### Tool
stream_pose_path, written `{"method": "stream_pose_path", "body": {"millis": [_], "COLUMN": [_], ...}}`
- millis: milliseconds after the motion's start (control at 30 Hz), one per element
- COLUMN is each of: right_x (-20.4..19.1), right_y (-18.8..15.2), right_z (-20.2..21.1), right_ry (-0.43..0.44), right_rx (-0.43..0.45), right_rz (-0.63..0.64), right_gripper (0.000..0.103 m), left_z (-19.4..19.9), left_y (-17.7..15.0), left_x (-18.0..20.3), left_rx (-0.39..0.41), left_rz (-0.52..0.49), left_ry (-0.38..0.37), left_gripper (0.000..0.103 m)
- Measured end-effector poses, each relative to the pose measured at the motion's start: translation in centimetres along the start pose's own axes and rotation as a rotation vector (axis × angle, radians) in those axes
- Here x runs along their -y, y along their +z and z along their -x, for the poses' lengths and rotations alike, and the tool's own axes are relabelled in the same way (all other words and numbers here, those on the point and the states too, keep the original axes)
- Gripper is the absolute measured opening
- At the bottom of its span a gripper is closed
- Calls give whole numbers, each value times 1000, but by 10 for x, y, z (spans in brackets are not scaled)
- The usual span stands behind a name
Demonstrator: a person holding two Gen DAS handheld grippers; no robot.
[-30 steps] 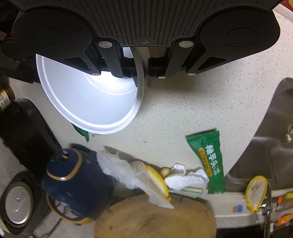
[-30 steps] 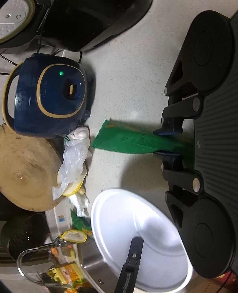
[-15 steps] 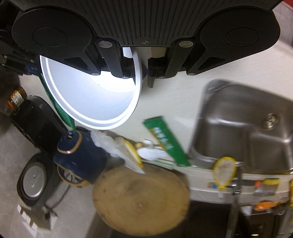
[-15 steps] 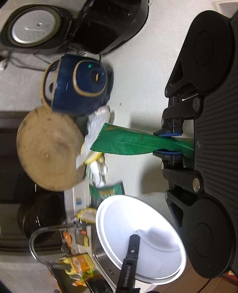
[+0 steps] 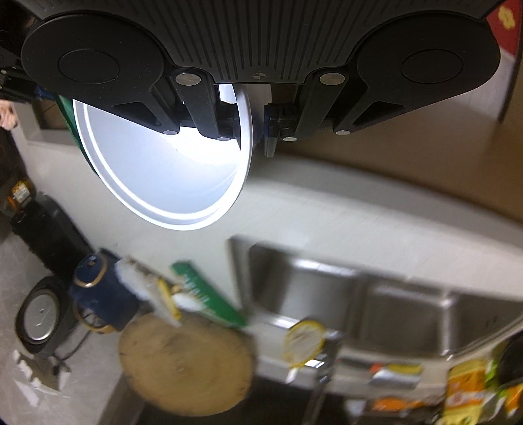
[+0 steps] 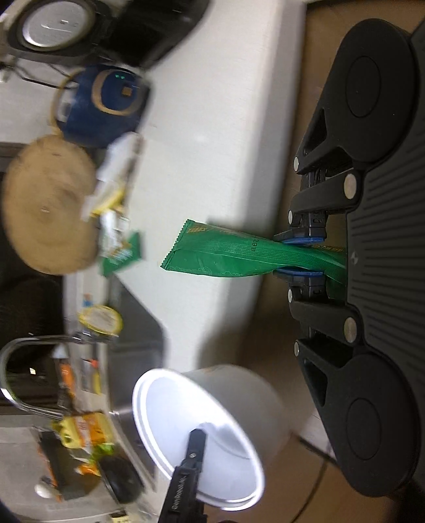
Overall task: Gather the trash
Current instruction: 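Carry the white cup and green strip down toward the green trash bin, then open the left gripper to drop the cup while the right gripper releases the strip into the bin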
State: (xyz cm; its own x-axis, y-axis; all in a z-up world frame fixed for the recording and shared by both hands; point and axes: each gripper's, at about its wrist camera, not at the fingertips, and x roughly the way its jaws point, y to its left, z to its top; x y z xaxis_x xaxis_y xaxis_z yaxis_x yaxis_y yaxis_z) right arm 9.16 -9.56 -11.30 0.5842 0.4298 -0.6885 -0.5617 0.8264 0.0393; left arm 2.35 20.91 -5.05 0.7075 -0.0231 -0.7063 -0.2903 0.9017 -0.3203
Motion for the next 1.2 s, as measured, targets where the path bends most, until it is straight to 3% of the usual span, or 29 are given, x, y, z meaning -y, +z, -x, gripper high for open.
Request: {"method": "stream_pose_path", "body": {"millis": [167,300,433,600,733,933,1033,1200], "right_x": [-9,-8,4,19,29,35,35,12], "right_y": [-40,-67,-91,-125,-153,-195,-212,-221], "right_z": [-15,-30,-54,-100,-134,-190,-215,-239], "right_ry": [23,28,24,22,37,22,56,142], "right_rx": [-157,-272,-367,-459,-464,-475,-514,-591], "right_rz": [-23,-18,-10,16,32,55,34,40], "right_gripper": [14,14,14,14,14,14,14,14], "left_z": [-18,-53,-104,-201,-288,-394,-402,-354], "left_y": [-47,-91,-134,-195,-236,-290,-297,-280], "left_x": [-40,-47,-44,-15,-1,4,-3,-24], "left_rx": [-118,-243,-389,-523,-547,-642,-651,-610], "left_rz": [53,-1,44,46,41,-54,-62,59], "left_ry": [66,188,196,198,185,169,168,106], "left_gripper": [11,12,12,12,13,35,39,41]}}
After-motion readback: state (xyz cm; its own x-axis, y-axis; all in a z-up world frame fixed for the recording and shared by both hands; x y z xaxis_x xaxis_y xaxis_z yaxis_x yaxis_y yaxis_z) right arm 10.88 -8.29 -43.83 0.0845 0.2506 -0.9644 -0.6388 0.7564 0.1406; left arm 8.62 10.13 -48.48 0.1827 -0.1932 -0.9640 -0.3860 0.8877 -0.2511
